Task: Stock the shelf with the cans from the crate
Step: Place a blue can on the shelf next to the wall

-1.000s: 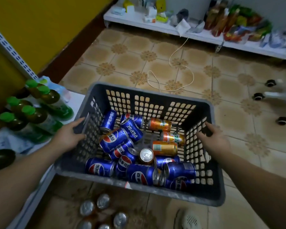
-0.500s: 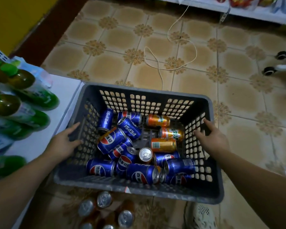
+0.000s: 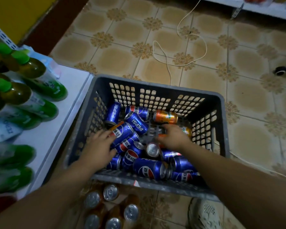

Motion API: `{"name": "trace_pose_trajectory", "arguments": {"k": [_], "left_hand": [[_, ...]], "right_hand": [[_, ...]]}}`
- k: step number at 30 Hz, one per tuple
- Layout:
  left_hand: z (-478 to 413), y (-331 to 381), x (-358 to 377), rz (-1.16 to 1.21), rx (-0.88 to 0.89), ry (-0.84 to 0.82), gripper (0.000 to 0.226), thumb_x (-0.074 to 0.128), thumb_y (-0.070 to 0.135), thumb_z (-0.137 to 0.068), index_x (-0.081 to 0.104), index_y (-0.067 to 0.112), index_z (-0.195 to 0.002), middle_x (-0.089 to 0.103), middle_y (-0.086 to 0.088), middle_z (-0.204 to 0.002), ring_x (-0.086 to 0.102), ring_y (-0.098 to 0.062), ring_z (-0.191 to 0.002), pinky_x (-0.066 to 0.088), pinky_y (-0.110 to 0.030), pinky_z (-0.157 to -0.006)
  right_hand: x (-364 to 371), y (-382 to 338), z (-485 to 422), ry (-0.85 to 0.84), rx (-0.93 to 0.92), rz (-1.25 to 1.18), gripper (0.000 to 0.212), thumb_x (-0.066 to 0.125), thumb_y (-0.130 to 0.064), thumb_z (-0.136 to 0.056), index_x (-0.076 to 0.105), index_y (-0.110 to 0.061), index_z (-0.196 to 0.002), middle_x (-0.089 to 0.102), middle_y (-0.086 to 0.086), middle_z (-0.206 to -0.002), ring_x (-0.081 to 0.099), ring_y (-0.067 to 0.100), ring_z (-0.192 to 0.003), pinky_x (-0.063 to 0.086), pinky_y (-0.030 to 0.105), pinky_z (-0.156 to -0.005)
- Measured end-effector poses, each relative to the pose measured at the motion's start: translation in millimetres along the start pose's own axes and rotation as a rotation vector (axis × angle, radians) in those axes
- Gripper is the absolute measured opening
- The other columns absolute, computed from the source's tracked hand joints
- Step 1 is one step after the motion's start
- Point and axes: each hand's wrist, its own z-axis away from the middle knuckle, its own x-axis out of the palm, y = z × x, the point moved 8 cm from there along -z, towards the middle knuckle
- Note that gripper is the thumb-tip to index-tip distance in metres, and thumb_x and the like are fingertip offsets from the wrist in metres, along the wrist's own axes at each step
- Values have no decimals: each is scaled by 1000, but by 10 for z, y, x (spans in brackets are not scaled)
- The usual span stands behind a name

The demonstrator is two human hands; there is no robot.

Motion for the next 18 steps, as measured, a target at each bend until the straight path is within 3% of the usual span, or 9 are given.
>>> {"name": "trace_pose_trajectory", "arguments": {"k": [1,3,6,8,11,13,15,18], "left_hand": [[-30,57,130,-1,9,-50,59,59,39,-89,40,27,-144,33,1,-153,25,-22,-141,18,-38,-116],[-75,73,367,115,-32,-164,53,62,34,-87,48,25,-138,46,-1,-143,41,-20,-128,33,-32,-107],[-82,8,689,336,-177,-421,48,67,30,-86,55,20,-130,57,-2,-128,53,-15,-103,41,-25,-87],[-102,-69,830,385,-238,-505,51,68,32,-86,53,17,-132,56,-3,-129,52,-16,-106,39,-23,-84],[-91,-134,930,465,-280,-532,57,70,33,-84,50,17,-135,54,-4,-134,53,-17,-113,41,-25,-89],[-65,-134,892,494,-291,-505,59,70,32,-84,49,17,-137,54,-4,-134,54,-18,-115,43,-27,-94],[-44,-131,790,540,-286,-456,60,71,29,-83,48,18,-137,56,-3,-133,55,-18,-113,45,-29,-96],[53,-39,495,672,-245,-376,59,74,18,-80,49,20,-134,59,5,-124,57,-16,-113,45,-30,-97]], "right_hand": [[270,-122,-68,-104,-22,-26,63,64,-48,-86,42,-23,-139,54,4,-131,57,18,-101,52,33,-83],[750,-269,-237,-229,-67,14,65,62,-50,-86,41,-21,-140,52,7,-136,55,23,-112,48,37,-92],[1230,-293,-513,-295,-81,315,72,58,-68,-78,44,-26,-135,47,7,-142,44,29,-128,29,51,-110],[1343,-293,-637,-307,-49,510,73,57,-71,-76,46,-26,-133,43,8,-145,37,31,-135,11,61,-112],[1356,-359,-647,-319,-25,540,74,64,-64,-76,43,-26,-136,42,10,-146,35,32,-137,4,67,-111],[1297,-444,-579,-277,-91,474,76,68,-60,-74,41,-26,-136,48,7,-139,40,31,-132,8,62,-112],[1159,-589,-455,-176,-188,323,76,73,-54,-72,41,-23,-133,50,5,-131,47,29,-122,24,51,-111],[782,-789,-180,-60,-193,-90,74,79,-41,-72,40,-22,-131,40,2,-125,50,22,-109,47,36,-90]]}}
